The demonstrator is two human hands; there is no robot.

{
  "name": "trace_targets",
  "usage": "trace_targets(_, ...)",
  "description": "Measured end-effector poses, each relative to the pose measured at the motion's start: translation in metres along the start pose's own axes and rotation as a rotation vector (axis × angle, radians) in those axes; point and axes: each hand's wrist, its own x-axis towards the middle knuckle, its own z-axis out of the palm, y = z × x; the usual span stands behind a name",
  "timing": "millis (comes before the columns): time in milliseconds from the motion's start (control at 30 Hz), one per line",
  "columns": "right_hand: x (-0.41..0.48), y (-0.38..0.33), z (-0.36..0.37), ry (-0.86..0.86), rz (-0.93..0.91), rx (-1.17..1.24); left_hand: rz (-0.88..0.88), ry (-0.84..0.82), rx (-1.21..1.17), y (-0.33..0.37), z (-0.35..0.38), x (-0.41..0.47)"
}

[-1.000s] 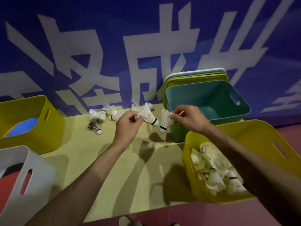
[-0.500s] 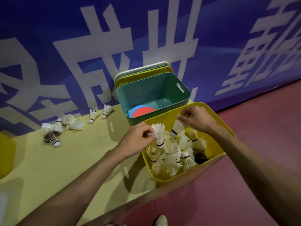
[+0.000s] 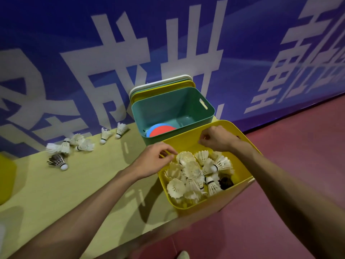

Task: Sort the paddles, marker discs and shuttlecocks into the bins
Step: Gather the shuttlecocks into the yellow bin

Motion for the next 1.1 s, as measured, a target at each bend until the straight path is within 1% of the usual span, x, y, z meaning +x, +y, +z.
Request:
trace_targets(167,0.017,-0.041,0.0,-0.044,-0.106,0.135,-0.065,0.134,-0.085,-0.019,-0.023,-0.01)
trace_targets(333,0.044,-0.094,0.01,-0.006,-0.177,0.215,-0.128,0.241,-0.13,-0.049,-0.058,-0.016)
trace_targets(467,0.071,-0.139,0.025,-0.01,-0.199,0.236,-0.207,0.323,-0.17,-0.084,-0.086,-0.022)
trace_targets(700,0.134,-0.216,0.07,-0.094,-0.215,0.308,-0.375,0.418,-0.264,-0.17,-0.127,-0.041)
trace_targets(833,0.17,-0.255,0.104,-0.127,-0.224,0.276,-0.474,0.472,-0.263,-0.227,-0.15,-0.056)
trace_targets(1100,0.231,-0.32,0.169,-0.273,-0.212,0.263,-0.68,0.565,-0.365,-0.33,-0.186,-0.079)
